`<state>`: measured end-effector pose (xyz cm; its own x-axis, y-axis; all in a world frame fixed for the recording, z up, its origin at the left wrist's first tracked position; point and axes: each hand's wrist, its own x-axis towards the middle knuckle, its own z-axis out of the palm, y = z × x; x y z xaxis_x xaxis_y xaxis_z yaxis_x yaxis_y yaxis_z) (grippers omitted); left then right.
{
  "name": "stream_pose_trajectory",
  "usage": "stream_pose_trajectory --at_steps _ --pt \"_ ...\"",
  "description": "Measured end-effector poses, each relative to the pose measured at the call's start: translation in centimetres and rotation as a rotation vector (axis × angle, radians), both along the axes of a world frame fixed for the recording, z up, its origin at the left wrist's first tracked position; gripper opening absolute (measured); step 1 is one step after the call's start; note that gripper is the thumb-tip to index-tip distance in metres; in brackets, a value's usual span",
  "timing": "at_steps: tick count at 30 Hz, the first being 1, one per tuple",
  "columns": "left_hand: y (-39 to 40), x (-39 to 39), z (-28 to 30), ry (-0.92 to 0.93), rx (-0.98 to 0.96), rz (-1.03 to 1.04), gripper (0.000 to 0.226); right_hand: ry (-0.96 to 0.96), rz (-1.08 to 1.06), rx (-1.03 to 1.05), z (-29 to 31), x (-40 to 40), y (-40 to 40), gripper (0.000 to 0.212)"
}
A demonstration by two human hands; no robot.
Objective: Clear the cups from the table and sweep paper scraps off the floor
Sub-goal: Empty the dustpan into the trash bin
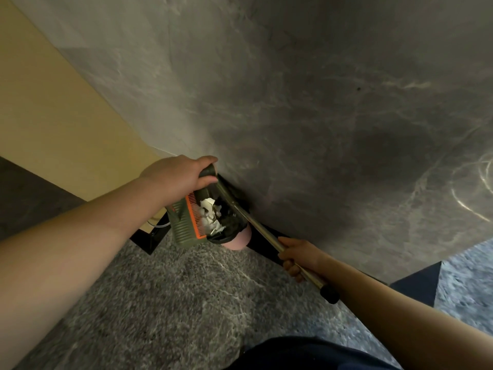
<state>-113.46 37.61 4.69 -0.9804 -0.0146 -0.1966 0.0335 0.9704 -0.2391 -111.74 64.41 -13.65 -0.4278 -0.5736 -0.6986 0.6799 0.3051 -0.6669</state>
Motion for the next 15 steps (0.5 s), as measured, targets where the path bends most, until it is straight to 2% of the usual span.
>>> stream_pose_trajectory --at_steps 9,15 --pt "0.9 0.1 0.8 -0.007 0.012 -0.015 0.062 -0.011 0.003 -0.013 0.1 0.5 -0.1 0.049" --pt "1.7 0.2 0.4 -0.013 -0.064 -0.057 0.063 -0.028 -0.015 -0.011 -0.2 0.9 -0.3 0.059"
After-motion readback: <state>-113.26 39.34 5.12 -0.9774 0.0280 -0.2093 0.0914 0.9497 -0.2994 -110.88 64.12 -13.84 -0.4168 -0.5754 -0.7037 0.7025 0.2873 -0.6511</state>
